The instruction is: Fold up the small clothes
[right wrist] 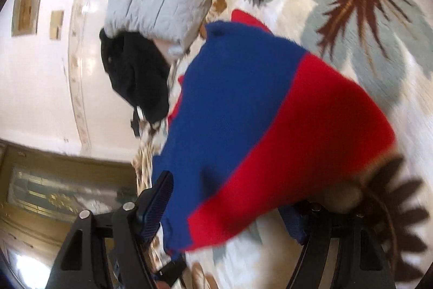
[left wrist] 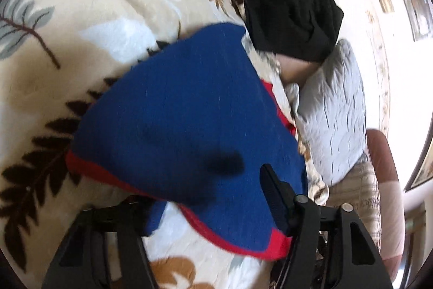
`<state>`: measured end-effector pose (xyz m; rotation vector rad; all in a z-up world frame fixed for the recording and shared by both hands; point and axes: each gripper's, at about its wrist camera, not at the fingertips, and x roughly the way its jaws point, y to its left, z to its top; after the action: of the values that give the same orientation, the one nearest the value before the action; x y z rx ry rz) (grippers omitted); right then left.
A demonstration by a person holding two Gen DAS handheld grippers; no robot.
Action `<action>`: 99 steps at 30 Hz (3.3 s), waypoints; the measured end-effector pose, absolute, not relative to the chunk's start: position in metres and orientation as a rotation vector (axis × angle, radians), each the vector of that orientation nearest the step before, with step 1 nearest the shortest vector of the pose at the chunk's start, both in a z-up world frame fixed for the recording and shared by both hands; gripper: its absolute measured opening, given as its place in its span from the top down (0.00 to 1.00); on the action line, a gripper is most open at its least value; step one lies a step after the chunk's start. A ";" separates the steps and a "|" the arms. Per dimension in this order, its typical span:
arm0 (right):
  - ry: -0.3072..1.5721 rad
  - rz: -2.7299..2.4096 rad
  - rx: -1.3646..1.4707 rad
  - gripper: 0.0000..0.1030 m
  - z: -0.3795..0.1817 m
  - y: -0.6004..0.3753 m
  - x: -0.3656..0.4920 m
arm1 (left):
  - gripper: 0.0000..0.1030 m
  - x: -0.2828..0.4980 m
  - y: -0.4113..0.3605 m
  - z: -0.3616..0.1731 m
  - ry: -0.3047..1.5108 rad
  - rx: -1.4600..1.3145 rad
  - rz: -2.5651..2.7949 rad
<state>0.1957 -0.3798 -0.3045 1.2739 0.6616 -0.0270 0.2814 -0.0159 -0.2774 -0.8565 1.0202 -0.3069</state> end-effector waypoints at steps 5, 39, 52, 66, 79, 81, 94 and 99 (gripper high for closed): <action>0.647 -0.089 1.204 0.50 -0.301 -0.377 0.206 | 0.76 0.289 -0.018 -0.283 1.018 -0.838 -0.276; 0.530 -0.133 1.246 0.13 -0.290 -0.409 0.125 | 0.49 0.241 0.009 -0.273 0.987 -0.812 -0.265; 0.576 -0.240 1.039 0.65 -0.286 -0.397 0.171 | 0.88 0.263 0.007 -0.273 0.958 -0.786 -0.300; 0.629 -0.265 0.724 0.73 -0.233 -0.346 0.088 | 0.90 0.206 0.027 -0.234 0.928 -0.637 -0.350; 0.569 -0.335 0.987 0.38 -0.215 -0.395 -0.001 | 0.56 0.201 0.040 -0.273 1.025 -0.721 -0.339; 0.563 -0.256 0.940 0.38 -0.200 -0.386 0.013 | 0.58 0.200 0.037 -0.272 0.994 -0.714 -0.331; 0.867 0.020 0.603 0.67 -0.219 -0.260 0.183 | 0.79 0.207 0.031 -0.271 0.949 -0.679 -0.301; 0.952 0.011 0.620 0.69 -0.270 -0.262 0.209 | 0.84 0.209 0.028 -0.267 0.921 -0.620 -0.331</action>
<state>0.2092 -0.2621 -0.2700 0.6200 0.9519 0.0111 0.2087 0.0278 -0.2675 -0.6196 0.9208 -0.3307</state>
